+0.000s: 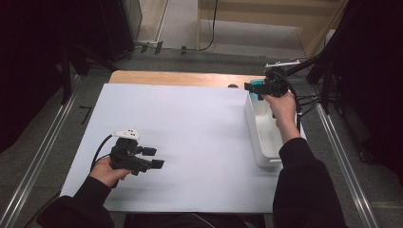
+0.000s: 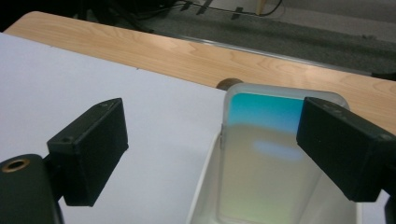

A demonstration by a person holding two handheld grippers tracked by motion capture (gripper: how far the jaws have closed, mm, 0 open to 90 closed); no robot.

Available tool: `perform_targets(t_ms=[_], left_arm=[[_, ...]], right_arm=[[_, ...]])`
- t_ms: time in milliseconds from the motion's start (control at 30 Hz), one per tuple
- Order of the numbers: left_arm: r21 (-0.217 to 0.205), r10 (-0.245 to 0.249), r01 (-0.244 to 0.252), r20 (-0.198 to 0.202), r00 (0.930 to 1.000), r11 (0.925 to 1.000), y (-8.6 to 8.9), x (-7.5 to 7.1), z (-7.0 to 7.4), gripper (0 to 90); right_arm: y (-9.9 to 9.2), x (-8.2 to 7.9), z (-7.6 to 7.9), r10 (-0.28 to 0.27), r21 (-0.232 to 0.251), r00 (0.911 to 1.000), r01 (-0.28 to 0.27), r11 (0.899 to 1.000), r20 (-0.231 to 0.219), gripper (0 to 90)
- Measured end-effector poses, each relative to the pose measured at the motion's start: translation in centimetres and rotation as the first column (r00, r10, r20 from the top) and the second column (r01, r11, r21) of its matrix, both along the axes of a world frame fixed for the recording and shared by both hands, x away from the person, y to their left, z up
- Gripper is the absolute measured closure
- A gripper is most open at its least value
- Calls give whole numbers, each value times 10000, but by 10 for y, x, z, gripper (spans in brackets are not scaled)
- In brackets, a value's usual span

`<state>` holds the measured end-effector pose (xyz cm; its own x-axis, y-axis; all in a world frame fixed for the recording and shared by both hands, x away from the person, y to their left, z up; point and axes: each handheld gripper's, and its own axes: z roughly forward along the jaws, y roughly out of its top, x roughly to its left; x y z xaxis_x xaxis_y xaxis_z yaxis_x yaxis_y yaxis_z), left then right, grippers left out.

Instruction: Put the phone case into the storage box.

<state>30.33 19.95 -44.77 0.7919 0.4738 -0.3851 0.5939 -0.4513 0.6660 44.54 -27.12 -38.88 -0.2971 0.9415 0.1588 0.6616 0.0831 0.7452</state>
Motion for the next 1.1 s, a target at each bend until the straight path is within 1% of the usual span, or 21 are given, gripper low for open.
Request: perform_targets(t_ms=[100,167,200,233,300,333,367,400,433,500,567,600,633,733,767,867,1000,1100], left_arm=[[25,-38,38,-47,10000,10000,0,0,0,300],[30,-20,20,-15,10000,10000,1,0,0,300],[43,14,-13,-33,10000,10000,1,0,0,300],[47,5,-5,-27,10000,10000,2,0,1,300],[15,40,-40,-36,10000,10000,2,0,1,300],[24,50,-50,-37,10000,10000,2,0,1,300],[-46,58,-58,-30,10000,10000,2,0,0,301],[-39,69,-69,-32,10000,10000,2,0,0,300],[-47,64,-64,-26,10000,10000,2,0,0,301],[-50,65,-66,-40,10000,10000,2,0,0,301],[-23,54,-54,-35,10000,10000,2,0,0,300],[-63,63,-63,-25,10000,10000,2,0,0,300],[-12,22,-22,-40,10000,10000,2,0,1,300],[-31,70,-71,-52,10000,10000,3,1,1,300],[-40,78,-79,-53,10000,10000,3,0,1,300],[-35,40,-40,-11,10000,10000,3,1,1,300],[-43,79,-80,-28,10000,10000,3,1,1,300],[-37,74,-74,-33,10000,10000,3,1,1,300]], right_arm=[[2,-5,3,454,134,9990,-454,9989,-22,78],[5,-8,4,755,57,9971,-755,9971,1,79],[6,-9,5,820,20,9966,-820,9966,34,79],[8,-12,6,946,53,9955,-946,9955,7,79],[11,-15,7,1081,156,9941,-1079,9940,-116,81],[13,-17,7,1155,133,9932,-1154,9932,-120,82],[14,-19,8,1258,134,9919,-1256,9920,-167,127],[16,-21,9,1261,138,9919,-1258,9920,-183,139],[18,-23,10,1384,143,9902,-1381,9903,-209,140],[20,-27,11,1573,117,9875,-1571,9875,-104,139],[23,-32,13,1668,88,9859,-1667,9860,-128,139],[24,-33,14,1754,68,9845,-1754,9845,-39,139],[25,-34,14,1795,59,9838,-1795,9837,-20,139],[28,-41,16,1920,163,9814,-1920,9813,-5,140],[28,-43,16,2048,118,9788,-2048,9787,32,140],[30,-50,17,2134,232,9768,-2138,9766,177,158],[34,-62,16,2495,379,9681,-2502,9674,232,158],[35,-69,15,2643,441,9642,-2651,9632,231,158]])
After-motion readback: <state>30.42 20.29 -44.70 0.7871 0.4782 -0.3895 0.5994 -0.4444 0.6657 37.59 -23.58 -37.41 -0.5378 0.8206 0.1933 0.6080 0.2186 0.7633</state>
